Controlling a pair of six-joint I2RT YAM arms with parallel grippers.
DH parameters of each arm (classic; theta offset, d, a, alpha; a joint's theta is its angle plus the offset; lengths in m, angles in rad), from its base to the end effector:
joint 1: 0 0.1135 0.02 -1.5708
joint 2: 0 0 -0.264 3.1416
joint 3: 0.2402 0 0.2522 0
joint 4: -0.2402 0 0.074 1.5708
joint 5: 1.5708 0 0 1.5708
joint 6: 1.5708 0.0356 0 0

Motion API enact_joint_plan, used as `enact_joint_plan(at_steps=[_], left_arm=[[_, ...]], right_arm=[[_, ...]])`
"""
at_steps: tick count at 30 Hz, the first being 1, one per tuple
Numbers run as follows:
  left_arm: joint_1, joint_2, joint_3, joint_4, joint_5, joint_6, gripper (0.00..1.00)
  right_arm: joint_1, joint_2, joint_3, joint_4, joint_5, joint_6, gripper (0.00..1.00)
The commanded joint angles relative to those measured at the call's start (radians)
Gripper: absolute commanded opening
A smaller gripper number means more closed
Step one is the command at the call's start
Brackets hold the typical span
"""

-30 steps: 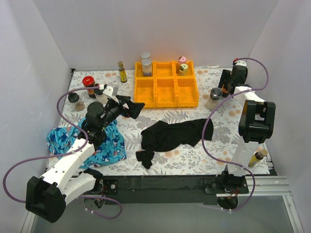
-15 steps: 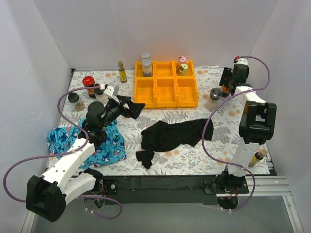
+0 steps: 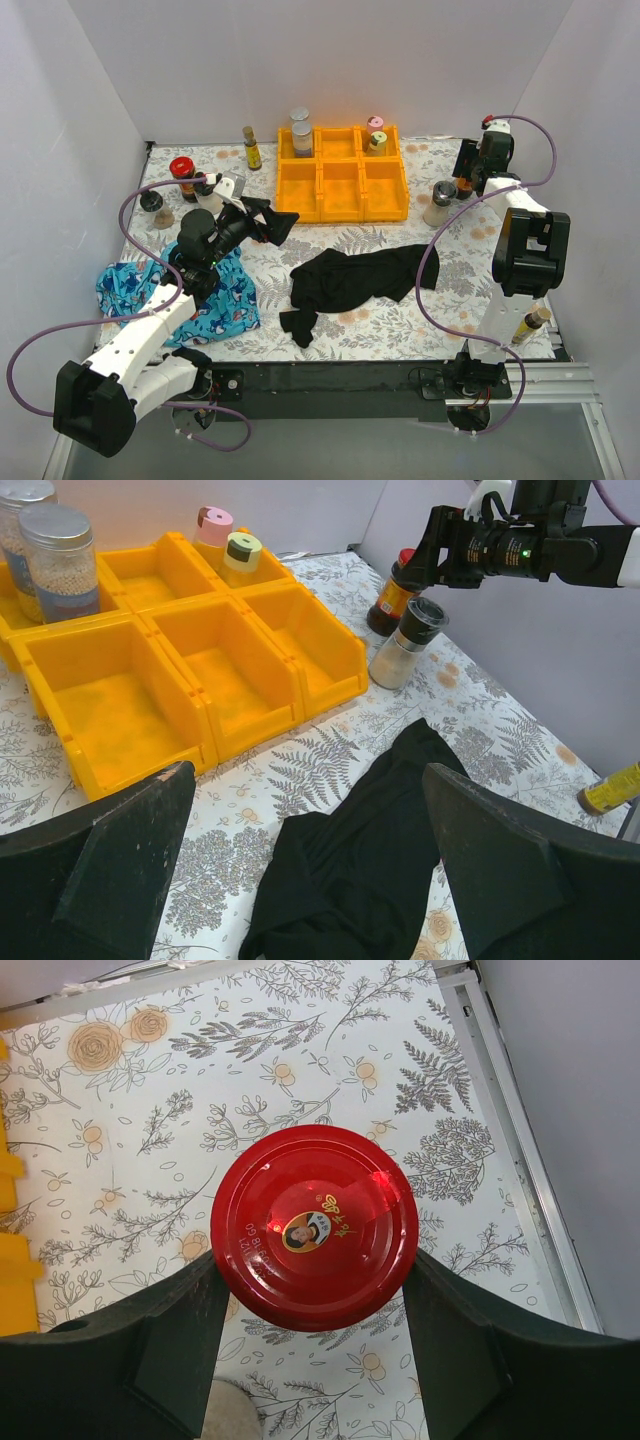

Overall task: Organize the condiment bottles
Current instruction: Pick up the bottle from the center of the board.

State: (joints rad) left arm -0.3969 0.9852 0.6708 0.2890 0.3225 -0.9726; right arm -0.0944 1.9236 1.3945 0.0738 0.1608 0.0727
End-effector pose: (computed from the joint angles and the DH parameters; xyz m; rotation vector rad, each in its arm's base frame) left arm 0.2108 -0.1006 0.3121 -0.2292 1.7456 -1.2913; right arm 0.4484 -0.0482 0.2414 0.2700 2.0062 -0.1766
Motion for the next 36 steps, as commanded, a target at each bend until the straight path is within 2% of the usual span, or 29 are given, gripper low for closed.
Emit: enact_joint_plan(at_steps=[1,4,11,12,13,15,17,24,30,36], left_arm=[[-0.003,-0.008,0.039,-0.008,0.01,0.009,0.98],[-0.003,-0.006,0.041,-0.008,0.012,0.008,0.98],[-0.003,-0.005,0.039,-0.007,0.015,0.008,0.98],[-0.003,-0.008,0.039,-0.007,0.018,0.006,0.98],[-0.003,-0.01,0.039,-0.007,0.016,0.008,0.98],[-0.005,-0.01,0.039,-0.008,0.015,0.009,0.98],[-0.005,-0.01,0.039,-0.008,0.015,0.008,0.98],[-0.003,-0.01,0.041,-0.008,0.023,0.006,0.98],[-0.005,-0.006,0.041,-0.007,0.027,0.006,0.98],[-0.005,-0.005,0.041,-0.008,0.027,0.005,0.98]], right_arm=[[-0.007,-0.043,0.02,0.101,-0.026,-0.037,0.12],[-0.007,-0.058,0.018,0.11,-0.029,-0.047,0.06],[-0.007,-0.084,-0.005,0.124,-0.024,-0.042,0.04],[-0.007,-0.078,0.004,0.109,-0.02,-0.037,0.16],[-0.007,-0.075,0.008,0.101,-0.018,-0.036,0.24],[-0.007,-0.064,0.015,0.09,-0.018,-0.031,0.56],[-0.007,-0.06,0.023,0.086,-0.015,-0.031,0.67],[-0.007,-0.043,0.064,0.061,-0.006,-0.034,0.75],[-0.007,-0.028,0.092,0.04,-0.003,-0.04,0.87],[-0.007,-0.011,0.113,0.014,-0.001,-0.04,0.85]])
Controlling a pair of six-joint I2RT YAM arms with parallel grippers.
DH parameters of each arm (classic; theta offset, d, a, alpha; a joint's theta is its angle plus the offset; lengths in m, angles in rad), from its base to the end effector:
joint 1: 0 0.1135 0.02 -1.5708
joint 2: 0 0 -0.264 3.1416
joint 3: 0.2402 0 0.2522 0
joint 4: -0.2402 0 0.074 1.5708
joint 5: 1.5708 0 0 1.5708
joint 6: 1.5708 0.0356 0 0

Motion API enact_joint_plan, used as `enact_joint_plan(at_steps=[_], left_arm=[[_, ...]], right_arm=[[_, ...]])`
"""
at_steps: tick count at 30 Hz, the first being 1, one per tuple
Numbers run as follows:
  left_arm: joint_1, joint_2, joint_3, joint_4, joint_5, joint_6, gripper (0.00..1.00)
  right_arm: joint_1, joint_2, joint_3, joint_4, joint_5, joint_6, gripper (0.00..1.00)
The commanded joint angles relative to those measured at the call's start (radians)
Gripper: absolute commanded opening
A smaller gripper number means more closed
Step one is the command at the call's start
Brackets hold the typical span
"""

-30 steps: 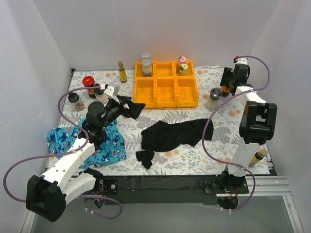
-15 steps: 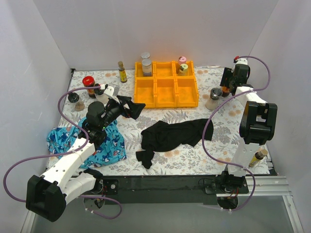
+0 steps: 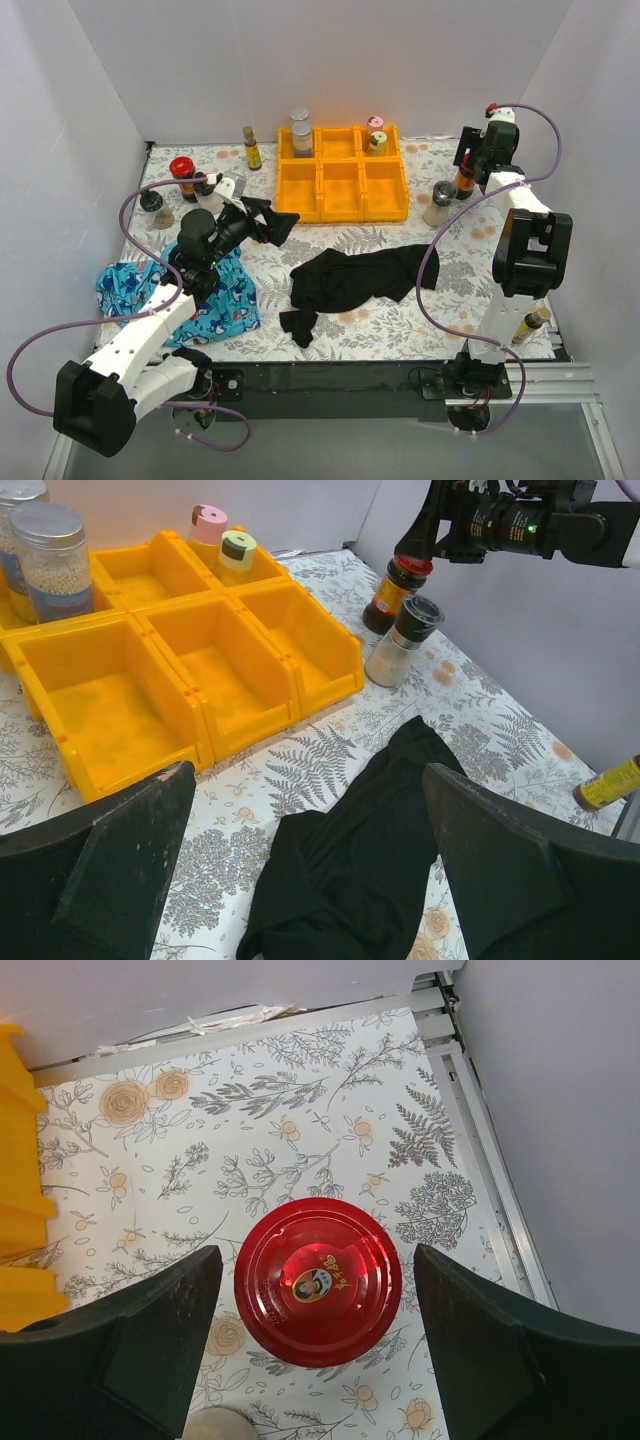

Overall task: Organize the condiment bottles
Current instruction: Pick up the bottle from the center of the board.

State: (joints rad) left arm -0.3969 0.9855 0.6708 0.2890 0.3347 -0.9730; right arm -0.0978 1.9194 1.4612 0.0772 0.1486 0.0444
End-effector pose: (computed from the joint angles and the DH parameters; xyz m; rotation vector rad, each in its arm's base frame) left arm 0.2106 -0.1009 0.3120 -0.2196 1.7498 -1.3005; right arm 0.4551 -0.0499 0.2665 0.2364 1.9373 -0.1803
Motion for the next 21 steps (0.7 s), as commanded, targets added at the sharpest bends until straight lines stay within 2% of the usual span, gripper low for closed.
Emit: enact_joint_plan(at_steps=[1,17,20,21], left_arm=[[-0.005,-0.004,0.041,-0.007,0.015,0.005,0.98],[-0.005,-0.004,0.041,-0.007,0.02,0.005,0.98],[-0.005,-0.002,0.041,-0.007,0.02,0.007,0.98],[-0.005,-0.002,0.041,-0.007,0.02,0.005,0.98]], right_arm=[[-0.003,-0.005,0.045,0.009,0.011,-0.011,0.85],[-0.003,-0.005,-0.036,0.03,-0.007,0.012,0.81],[-0.003,0.003,-0.029,0.032,-0.011,0.006,0.74],[-0.003,0.007,-0.025,0.032,-0.018,0.002,0.61]])
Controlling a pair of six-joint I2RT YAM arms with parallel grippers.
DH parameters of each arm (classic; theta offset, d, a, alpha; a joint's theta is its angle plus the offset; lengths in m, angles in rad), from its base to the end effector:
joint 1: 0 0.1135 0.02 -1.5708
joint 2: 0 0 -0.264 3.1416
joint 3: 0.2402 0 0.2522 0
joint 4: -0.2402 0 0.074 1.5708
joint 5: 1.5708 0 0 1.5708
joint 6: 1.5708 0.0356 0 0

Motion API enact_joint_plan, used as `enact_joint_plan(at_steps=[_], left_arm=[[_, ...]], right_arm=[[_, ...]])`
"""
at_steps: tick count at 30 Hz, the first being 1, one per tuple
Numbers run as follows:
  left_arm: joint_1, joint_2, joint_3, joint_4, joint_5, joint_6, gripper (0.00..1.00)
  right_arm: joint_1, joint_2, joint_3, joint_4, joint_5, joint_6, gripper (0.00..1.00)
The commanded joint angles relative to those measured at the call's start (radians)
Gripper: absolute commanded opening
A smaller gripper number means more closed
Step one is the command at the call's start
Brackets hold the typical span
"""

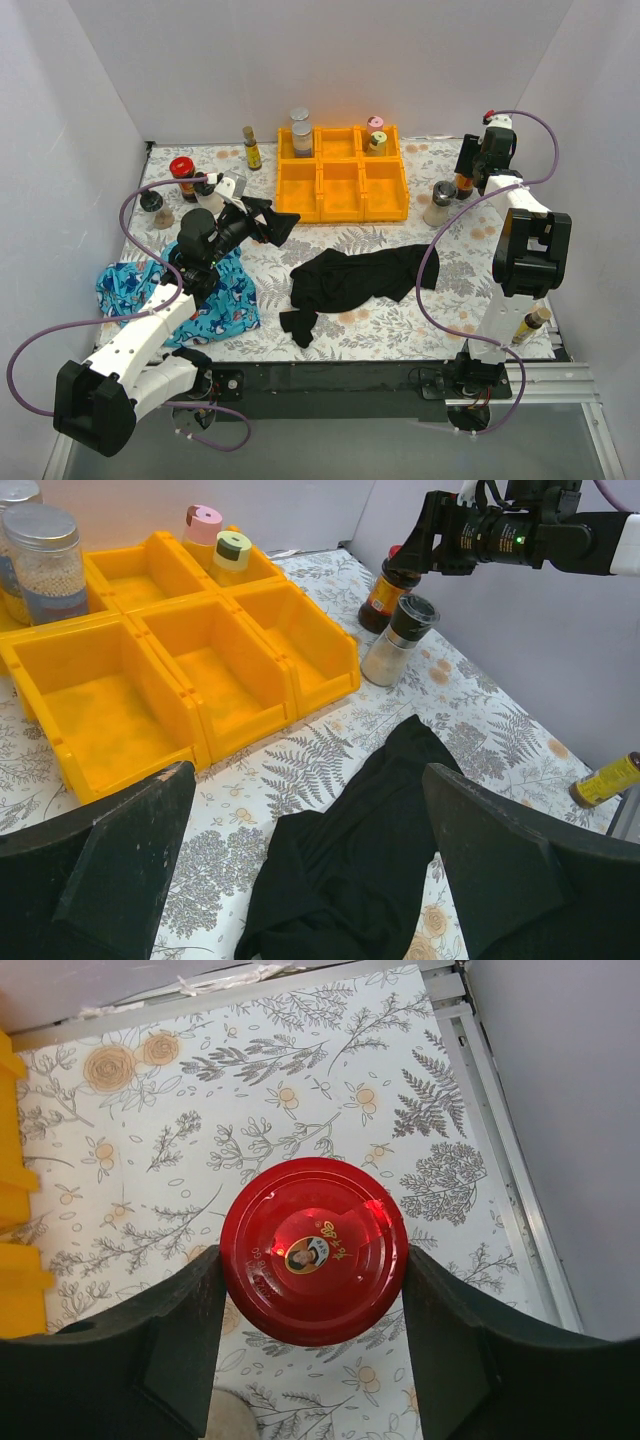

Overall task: Organize the condiment bottles
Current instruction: Pick up the bottle from the center of the board.

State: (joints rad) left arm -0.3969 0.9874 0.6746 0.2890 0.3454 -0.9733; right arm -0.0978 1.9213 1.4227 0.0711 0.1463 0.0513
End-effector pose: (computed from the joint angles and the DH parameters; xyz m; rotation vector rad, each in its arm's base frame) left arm 0.2108 -0.1014 0.3130 -0.2102 1.7512 -1.3091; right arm 0.4512 -0.0495 0.2517 0.2424 1.9830 -0.1760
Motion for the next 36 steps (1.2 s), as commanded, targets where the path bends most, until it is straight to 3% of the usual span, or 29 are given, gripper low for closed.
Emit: enact_joint_plan(at_steps=[1,3,10,25,36], left_arm=[[-0.005,-0.004,0.037,-0.007,0.007,0.007,0.98],[-0.005,-0.004,0.037,-0.007,0.007,0.007,0.98],[-0.005,-0.001,0.039,-0.01,0.006,0.007,0.98],[-0.008,-0.015,0.037,-0.013,-0.003,0.01,0.98],[-0.019,-0.033,0.039,-0.025,-0.023,0.022,0.98]], right_arm=[[-0.003,0.007,0.018,0.038,-0.019,-0.008,0.52],[-0.003,0.01,0.021,0.047,-0.021,-0.021,0.34],[0.0,-0.007,0.038,0.075,-0.036,-0.048,0.01],[0.096,-0.104,0.237,0.053,0.067,-0.045,0.01],[0.303,-0.061,0.439,0.058,0.147,-0.08,0.01]])
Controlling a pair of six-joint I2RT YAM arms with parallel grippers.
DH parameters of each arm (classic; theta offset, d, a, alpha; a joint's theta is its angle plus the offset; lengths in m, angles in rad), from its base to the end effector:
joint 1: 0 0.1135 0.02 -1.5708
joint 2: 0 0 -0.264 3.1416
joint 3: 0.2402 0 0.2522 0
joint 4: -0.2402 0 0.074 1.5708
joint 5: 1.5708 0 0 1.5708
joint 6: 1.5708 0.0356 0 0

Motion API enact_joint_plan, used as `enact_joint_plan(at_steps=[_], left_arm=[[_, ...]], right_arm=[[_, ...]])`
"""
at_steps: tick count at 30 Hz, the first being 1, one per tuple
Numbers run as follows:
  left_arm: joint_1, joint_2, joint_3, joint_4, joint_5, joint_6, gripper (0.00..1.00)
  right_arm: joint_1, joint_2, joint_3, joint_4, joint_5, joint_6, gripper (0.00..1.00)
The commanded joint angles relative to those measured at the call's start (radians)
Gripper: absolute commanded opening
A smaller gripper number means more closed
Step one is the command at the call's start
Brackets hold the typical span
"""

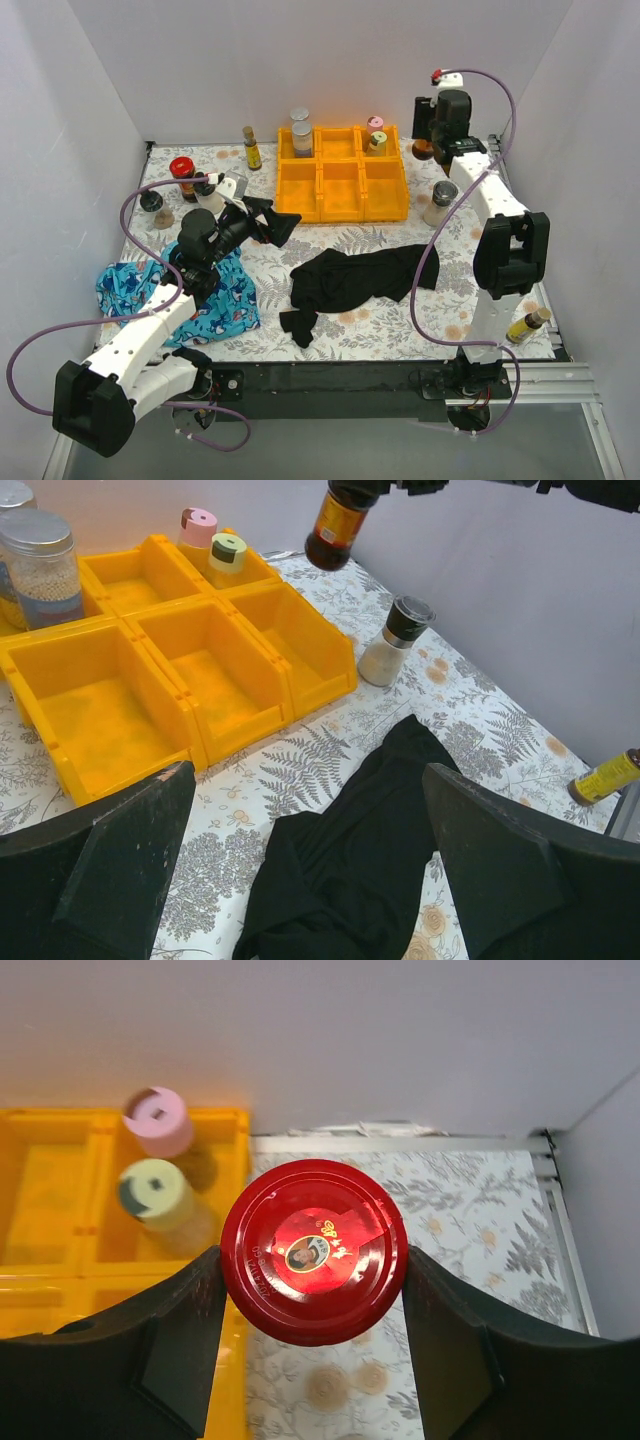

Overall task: Organize the condiment bottles
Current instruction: Pick up the bottle from the center of the board, then place the bottle in the storage box.

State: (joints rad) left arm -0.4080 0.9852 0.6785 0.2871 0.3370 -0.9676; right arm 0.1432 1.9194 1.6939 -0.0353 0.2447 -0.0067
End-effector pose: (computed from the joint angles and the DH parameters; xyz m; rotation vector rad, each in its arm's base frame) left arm 0.2095 -0.1034 0.3146 -0.2009 1.7472 -1.3079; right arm 0.4637 0.0581 0.3373 0.0351 1.8252 -0.1278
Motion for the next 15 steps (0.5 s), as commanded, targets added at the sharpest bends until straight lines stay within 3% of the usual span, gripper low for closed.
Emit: enact_joint_plan(at_steps=[1,7,15], left_arm=[[-0.008,-0.031,0.035,-0.025,-0.016,0.018,0.98],[-0.014,-0.033,0.035,-0.026,-0.019,0.021,0.98],[-0.026,-0.037,0.036,-0.034,-0.027,0.029,0.98]], right_arm=[[0.087,-0.048,0.191,0.164,0.047,-0.018,0.01],[0.165,0.036,0.302,0.215,0.015,-0.001,0.01],[0.228,0.182,0.371,0.438,-0.126,-0.018,0.01]])
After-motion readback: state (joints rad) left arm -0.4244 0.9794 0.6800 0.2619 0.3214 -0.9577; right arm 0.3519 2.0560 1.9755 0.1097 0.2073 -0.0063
